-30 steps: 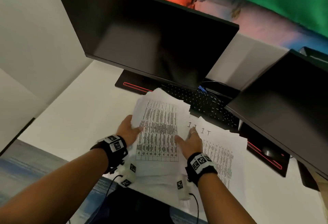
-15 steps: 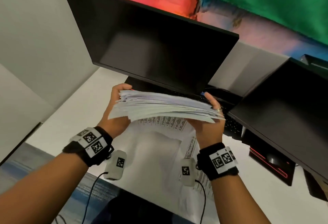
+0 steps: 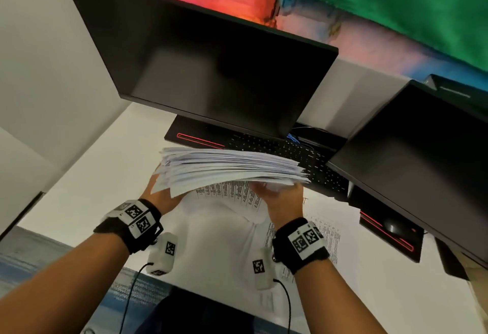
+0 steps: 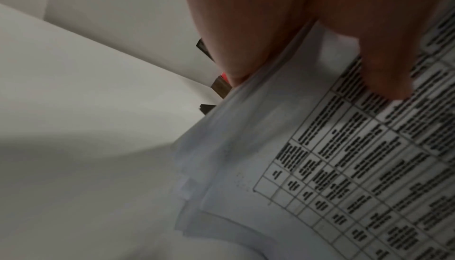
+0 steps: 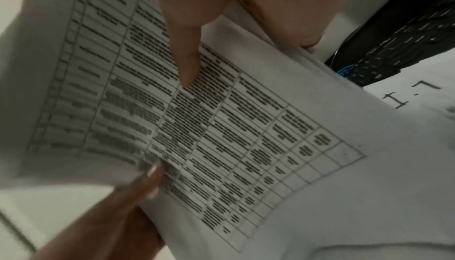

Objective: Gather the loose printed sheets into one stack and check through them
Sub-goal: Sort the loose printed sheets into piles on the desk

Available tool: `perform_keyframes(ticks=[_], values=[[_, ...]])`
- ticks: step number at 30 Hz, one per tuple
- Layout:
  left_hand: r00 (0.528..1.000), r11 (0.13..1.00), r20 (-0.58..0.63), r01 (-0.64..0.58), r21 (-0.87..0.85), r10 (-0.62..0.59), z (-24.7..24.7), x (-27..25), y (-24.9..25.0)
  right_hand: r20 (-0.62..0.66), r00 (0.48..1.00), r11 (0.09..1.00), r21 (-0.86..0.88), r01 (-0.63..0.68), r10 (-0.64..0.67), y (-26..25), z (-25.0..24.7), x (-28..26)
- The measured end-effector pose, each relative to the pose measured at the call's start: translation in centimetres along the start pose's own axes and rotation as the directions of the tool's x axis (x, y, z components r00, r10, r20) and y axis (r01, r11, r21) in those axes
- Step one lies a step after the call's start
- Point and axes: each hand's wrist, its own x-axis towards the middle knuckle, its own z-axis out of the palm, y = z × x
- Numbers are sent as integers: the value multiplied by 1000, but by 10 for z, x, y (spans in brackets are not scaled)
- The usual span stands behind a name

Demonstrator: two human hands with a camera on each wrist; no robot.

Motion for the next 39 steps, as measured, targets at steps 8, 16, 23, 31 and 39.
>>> perform_keyframes(ticks=[8, 16, 23, 31, 39], values=[[928, 969, -277, -240, 61, 248, -6, -5, 42, -233, 961, 834, -494, -247, 147, 61, -65, 6], [980, 979, -92, 164, -124, -176, 2, 6, 17, -543, 765, 363, -675, -643, 346, 116, -158, -10], [928, 916, -54, 374, 146, -370, 35, 8, -23, -478, 773, 596, -499, -629, 417, 119, -159, -7], [932, 917, -94, 361, 171, -349, 29, 4, -21, -404, 912, 743, -587, -321, 75, 37, -152, -11], [936, 917, -21, 349, 196, -352, 38, 9, -28, -223, 956, 930, -352, 104, -191, -102, -154, -15]])
